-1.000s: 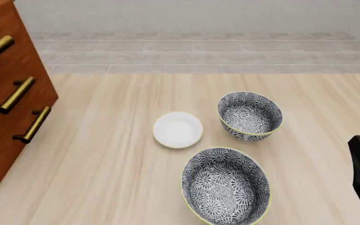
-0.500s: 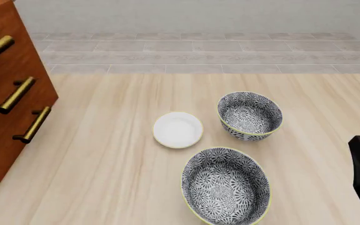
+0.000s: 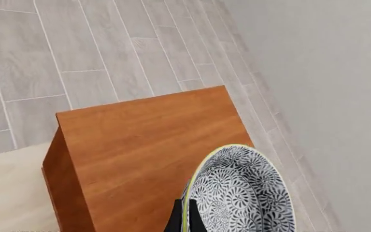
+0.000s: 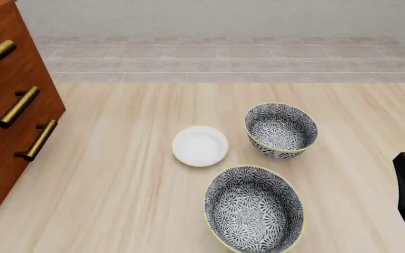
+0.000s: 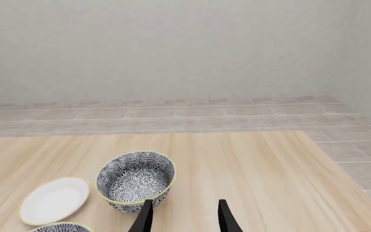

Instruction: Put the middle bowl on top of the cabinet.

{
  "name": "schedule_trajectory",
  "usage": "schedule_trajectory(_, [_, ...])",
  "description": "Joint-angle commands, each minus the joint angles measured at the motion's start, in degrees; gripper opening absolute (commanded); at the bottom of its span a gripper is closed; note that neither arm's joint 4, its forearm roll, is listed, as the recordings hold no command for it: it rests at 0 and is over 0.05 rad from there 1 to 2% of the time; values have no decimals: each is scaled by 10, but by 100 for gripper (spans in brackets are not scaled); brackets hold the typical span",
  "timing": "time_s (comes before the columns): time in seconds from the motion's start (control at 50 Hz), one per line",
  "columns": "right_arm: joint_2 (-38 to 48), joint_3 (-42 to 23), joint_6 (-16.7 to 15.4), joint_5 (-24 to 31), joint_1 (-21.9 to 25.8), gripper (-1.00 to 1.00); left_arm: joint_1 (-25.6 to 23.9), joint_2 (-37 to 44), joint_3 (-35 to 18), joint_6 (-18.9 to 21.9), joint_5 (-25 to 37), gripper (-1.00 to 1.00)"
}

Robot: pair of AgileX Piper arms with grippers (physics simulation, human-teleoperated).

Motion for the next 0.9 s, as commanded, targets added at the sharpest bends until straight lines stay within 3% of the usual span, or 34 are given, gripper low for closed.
schedule_trajectory(0.02, [0,0,4,0,-3,100,-1,2,23,-14,-24,-100])
schedule_trajectory(0.9, [2,1,4,-1,0,100,20,4,58,3,-50,-100])
